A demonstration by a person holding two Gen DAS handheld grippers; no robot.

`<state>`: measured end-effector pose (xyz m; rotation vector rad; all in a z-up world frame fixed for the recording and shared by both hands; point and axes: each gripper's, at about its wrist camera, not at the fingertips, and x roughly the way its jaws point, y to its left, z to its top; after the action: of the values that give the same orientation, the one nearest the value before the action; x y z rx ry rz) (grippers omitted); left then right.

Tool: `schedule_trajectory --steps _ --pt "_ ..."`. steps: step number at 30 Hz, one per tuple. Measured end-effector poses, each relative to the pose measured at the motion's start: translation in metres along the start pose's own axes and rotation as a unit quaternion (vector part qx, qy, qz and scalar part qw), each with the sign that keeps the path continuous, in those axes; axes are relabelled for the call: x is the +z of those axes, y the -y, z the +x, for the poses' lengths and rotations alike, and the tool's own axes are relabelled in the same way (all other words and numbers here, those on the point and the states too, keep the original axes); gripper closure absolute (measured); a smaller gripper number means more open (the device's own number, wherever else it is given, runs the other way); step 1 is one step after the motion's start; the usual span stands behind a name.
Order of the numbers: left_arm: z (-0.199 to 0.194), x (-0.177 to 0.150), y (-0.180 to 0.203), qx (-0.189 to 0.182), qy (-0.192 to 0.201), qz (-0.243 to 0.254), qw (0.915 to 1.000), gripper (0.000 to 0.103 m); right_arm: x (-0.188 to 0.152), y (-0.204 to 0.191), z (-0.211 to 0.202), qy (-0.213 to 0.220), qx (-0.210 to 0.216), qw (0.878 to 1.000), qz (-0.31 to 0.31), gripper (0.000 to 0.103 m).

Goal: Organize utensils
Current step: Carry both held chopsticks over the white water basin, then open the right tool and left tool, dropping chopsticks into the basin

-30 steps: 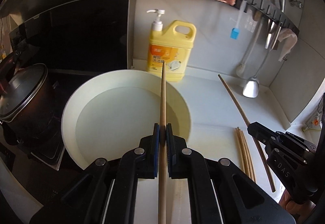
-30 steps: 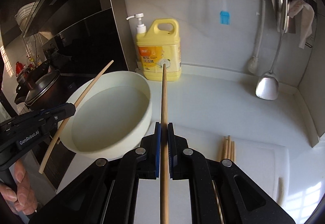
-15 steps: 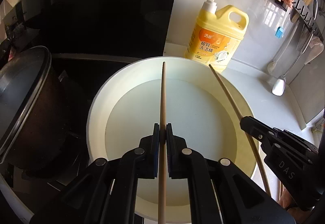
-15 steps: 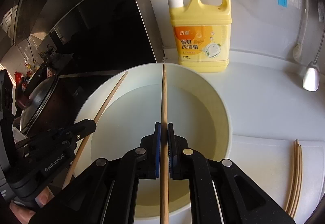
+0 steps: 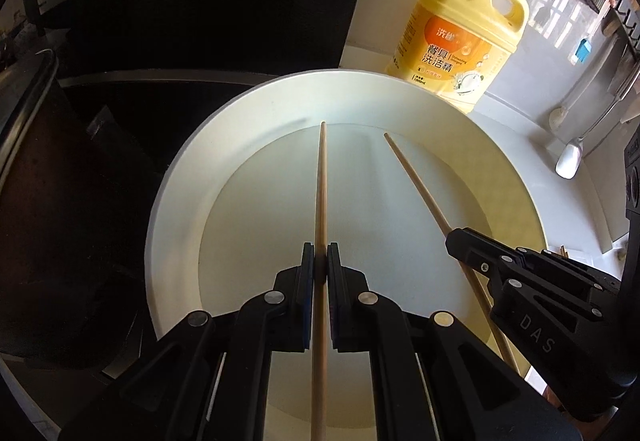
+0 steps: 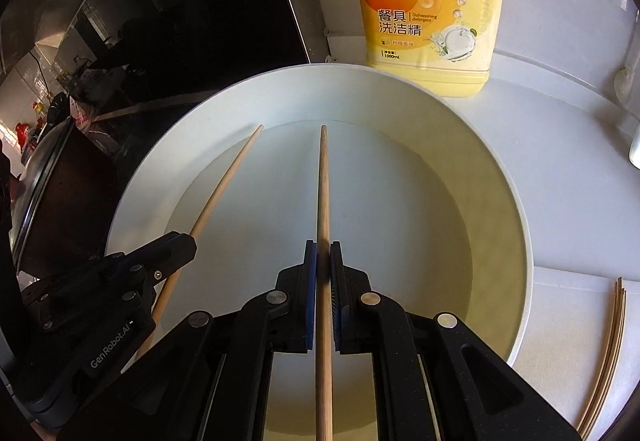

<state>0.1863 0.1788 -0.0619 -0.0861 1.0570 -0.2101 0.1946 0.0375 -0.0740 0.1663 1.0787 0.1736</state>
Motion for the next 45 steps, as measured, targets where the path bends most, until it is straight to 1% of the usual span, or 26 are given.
schedule_trajectory --steps 4,10,14,15,17,18,19,20,21,22,24,27,30,33,37,38,40,44,45 --pt "0.004 0.001 0.005 0.006 -0.004 0.008 0.9999 0.096 0.000 0.005 0.007 -0.011 -0.006 1.000 -0.001 0.097" --pt "0.014 0.000 0.005 0.014 -0.024 0.009 0.9996 0.096 -0.003 0.009 0.014 -0.025 -0.003 1.000 0.001 0.096" --pt "0.017 0.001 0.007 0.032 -0.025 0.015 0.9991 0.095 -0.003 0.010 0.018 -0.030 -0.004 1.000 0.000 0.096" --pt "0.016 0.001 0.007 0.035 -0.024 0.015 0.9990 0.093 -0.003 0.011 0.018 -0.032 -0.003 0.999 -0.001 0.096" --pt "0.016 0.001 0.007 0.038 -0.024 0.012 0.9989 0.081 -0.002 0.012 0.017 -0.029 -0.007 1.000 -0.002 0.096" --pt "0.014 0.001 0.006 0.041 -0.022 0.010 0.9989 0.068 -0.002 0.013 0.016 -0.027 -0.009 1.000 -0.002 0.095" --pt "0.011 0.001 0.005 0.044 -0.017 0.007 0.9989 0.056 -0.002 0.015 0.015 -0.025 -0.011 1.000 -0.002 0.094" --pt "0.008 0.001 0.004 0.047 -0.012 0.005 0.9988 0.052 -0.002 0.016 0.013 -0.023 -0.013 1.000 -0.001 0.092" --pt "0.005 0.002 0.004 0.049 -0.007 0.004 0.9988 0.049 -0.002 0.018 0.011 -0.019 -0.014 1.000 0.000 0.086" --pt "0.003 0.003 0.004 0.051 -0.005 0.005 0.9987 0.049 -0.002 0.021 0.008 -0.017 -0.015 1.000 0.003 0.083" --pt "0.001 0.004 0.003 0.056 -0.005 0.005 0.9984 0.047 -0.004 0.024 0.003 -0.013 -0.015 1.000 0.006 0.083" --pt "0.000 0.004 0.000 0.058 -0.007 -0.002 0.9983 0.042 -0.006 0.027 -0.004 -0.008 -0.014 1.000 0.009 0.082" --pt "-0.002 0.003 -0.001 0.061 -0.008 -0.006 0.9981 0.038 -0.008 0.026 -0.008 -0.004 -0.010 1.000 0.008 0.074" --pt "-0.005 0.002 -0.001 0.058 -0.009 -0.009 0.9982 0.033 -0.009 0.022 -0.010 -0.002 -0.007 1.000 0.001 0.073" --pt "-0.012 0.000 -0.001 0.060 -0.003 -0.010 0.9981 0.029 -0.015 0.020 -0.019 0.008 -0.004 1.000 -0.007 0.065" --pt "-0.014 0.000 -0.002 0.060 -0.001 -0.009 0.9981 0.028 -0.016 0.019 -0.021 0.011 -0.005 1.000 -0.009 0.065" --pt "-0.017 -0.001 -0.001 0.063 0.004 -0.008 0.9980 0.023 -0.019 0.018 -0.025 0.013 -0.008 1.000 -0.012 0.062" --pt "-0.023 -0.003 -0.001 0.063 0.006 -0.007 0.9980 0.021 -0.023 0.018 -0.032 0.015 -0.010 1.000 -0.008 0.061" --pt "-0.025 -0.003 -0.001 0.065 0.008 -0.006 0.9979 0.020 -0.024 0.018 -0.034 0.016 -0.012 1.000 -0.008 0.058"
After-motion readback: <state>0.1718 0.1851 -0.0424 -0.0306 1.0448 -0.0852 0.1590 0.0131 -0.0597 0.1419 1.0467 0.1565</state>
